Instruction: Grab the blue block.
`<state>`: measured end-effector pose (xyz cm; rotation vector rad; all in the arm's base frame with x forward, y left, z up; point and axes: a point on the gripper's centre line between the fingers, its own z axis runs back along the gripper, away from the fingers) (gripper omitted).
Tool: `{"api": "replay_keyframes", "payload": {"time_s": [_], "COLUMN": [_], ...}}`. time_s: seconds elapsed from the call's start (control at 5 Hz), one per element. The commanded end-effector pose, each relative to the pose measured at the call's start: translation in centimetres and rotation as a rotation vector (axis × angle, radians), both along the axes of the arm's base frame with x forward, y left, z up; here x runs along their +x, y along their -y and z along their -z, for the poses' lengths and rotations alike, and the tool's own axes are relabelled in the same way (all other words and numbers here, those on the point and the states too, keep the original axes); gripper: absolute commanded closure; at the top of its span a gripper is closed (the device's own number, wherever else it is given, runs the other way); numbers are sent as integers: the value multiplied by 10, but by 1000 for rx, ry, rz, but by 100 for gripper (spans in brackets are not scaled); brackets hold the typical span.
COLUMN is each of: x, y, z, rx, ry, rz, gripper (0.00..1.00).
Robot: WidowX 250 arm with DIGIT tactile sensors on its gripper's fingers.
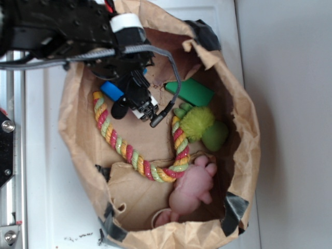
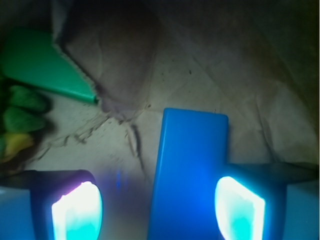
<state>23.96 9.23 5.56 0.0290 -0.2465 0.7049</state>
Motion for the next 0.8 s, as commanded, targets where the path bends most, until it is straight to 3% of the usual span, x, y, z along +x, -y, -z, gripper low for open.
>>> {"api": "replay_keyframes", "payload": {"time_s": [0.0,0.2,0.6], "x": [10,12,12], "y": [3,-1,-7], "z": [-19,-15,-9], "rx": [73,91,107], "ry": [1,-26,-12], "rz": [-27,-43,-48], "gripper": [0,0,0]}}
